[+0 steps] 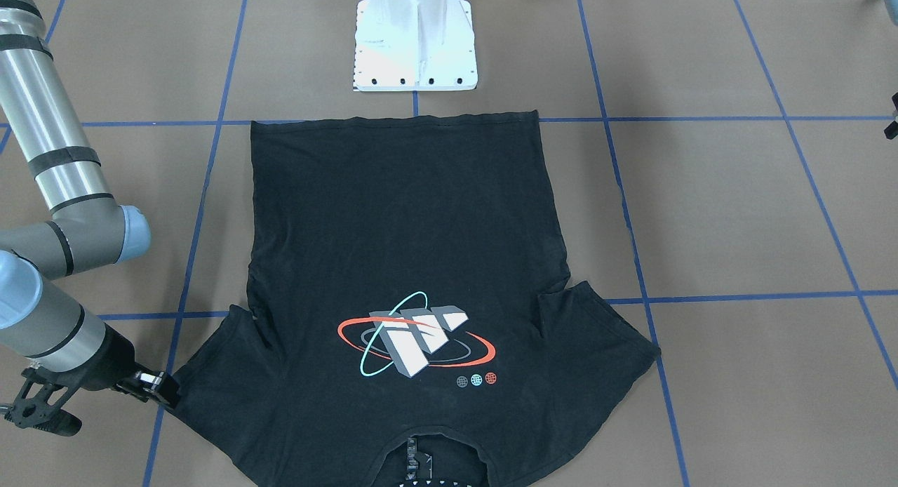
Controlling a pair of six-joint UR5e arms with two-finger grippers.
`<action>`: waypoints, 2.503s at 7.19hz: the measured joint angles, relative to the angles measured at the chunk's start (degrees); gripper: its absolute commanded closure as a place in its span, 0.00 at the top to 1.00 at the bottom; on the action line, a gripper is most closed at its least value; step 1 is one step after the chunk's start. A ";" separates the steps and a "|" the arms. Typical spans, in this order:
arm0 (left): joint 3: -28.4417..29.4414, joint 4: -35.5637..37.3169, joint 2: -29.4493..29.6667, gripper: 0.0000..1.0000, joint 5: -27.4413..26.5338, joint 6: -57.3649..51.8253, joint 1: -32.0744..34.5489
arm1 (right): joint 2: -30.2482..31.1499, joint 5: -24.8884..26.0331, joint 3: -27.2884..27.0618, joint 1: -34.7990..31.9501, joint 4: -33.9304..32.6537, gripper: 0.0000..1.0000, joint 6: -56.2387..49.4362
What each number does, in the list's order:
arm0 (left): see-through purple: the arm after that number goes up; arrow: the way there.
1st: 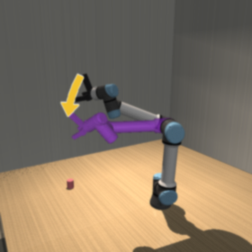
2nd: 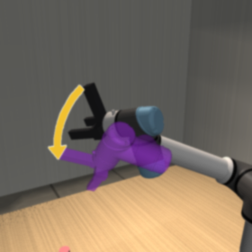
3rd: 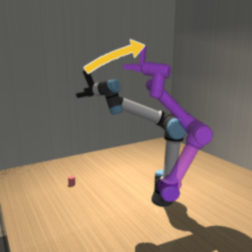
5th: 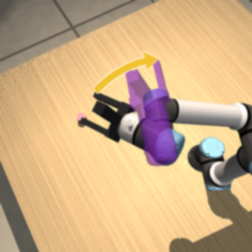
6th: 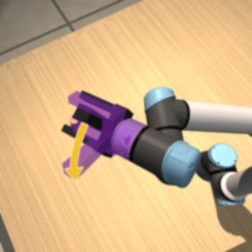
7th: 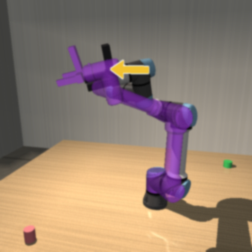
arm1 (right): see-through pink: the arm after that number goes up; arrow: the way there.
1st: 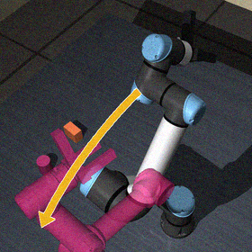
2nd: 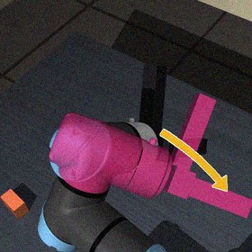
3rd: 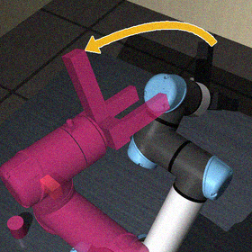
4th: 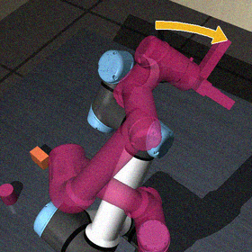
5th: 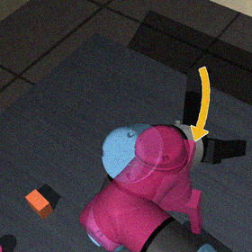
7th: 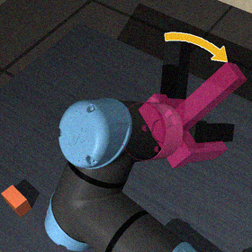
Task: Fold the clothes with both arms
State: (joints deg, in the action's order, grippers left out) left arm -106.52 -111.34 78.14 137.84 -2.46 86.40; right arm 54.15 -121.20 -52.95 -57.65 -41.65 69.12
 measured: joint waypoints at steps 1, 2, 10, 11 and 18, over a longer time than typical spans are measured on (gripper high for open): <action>-0.13 0.04 0.00 1.00 0.03 0.13 0.00 | 0.21 -0.02 -0.22 -0.03 0.00 0.00 0.17; -0.38 0.00 0.02 1.00 0.07 1.11 0.00 | 0.46 -0.06 -0.66 -0.06 -0.01 0.00 0.23; -1.00 -0.11 0.00 1.00 0.15 3.60 0.00 | -7.66 -1.88 -11.12 1.77 -18.21 0.00 5.82; -0.98 -0.09 0.00 1.00 0.15 3.61 0.00 | -11.19 -0.17 -7.76 3.47 -18.35 0.00 7.59; -0.99 -0.16 0.19 1.00 0.15 4.34 -0.04 | -16.53 7.56 -2.49 10.09 -18.03 0.00 8.99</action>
State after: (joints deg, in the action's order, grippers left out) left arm -107.52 -111.50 78.33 137.99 1.88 86.36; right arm 37.63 -113.64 -55.44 -47.56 -59.68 78.11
